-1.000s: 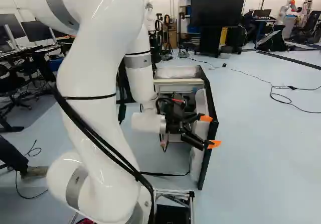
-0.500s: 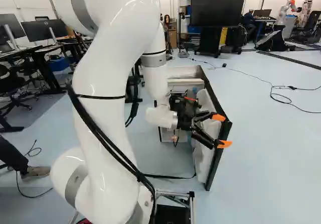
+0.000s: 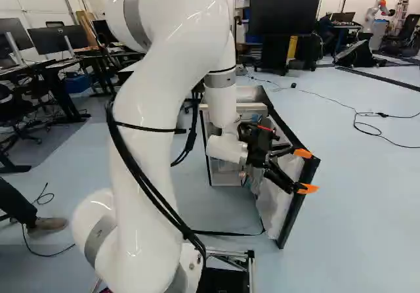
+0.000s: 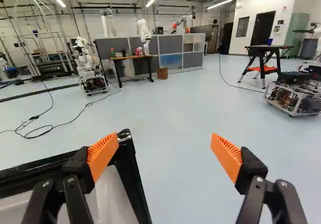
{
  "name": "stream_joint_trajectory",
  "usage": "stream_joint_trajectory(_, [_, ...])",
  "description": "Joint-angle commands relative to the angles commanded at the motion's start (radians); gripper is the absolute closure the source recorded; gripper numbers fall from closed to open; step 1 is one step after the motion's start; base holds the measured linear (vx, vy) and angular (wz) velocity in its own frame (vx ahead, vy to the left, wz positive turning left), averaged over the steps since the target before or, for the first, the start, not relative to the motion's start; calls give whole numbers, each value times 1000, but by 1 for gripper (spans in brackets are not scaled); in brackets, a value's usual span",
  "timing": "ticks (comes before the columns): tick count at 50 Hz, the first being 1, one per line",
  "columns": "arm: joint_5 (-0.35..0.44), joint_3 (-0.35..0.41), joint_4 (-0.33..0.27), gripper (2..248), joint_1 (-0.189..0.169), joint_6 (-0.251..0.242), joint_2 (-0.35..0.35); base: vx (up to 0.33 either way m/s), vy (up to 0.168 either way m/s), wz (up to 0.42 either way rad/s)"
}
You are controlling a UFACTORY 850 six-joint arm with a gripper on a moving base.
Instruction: Open the fridge door
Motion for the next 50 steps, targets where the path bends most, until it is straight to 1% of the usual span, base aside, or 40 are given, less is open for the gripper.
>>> stream_joint_trajectory(30, [0,-171,0,3,-108,0,-94,0,0,0])
stream_joint_trajectory(39, [0,-173,0,3,-114,0,-95,0,0,0])
stream_joint_trajectory(50, [0,-107,0,3,-96,0,-59,0,0,0])
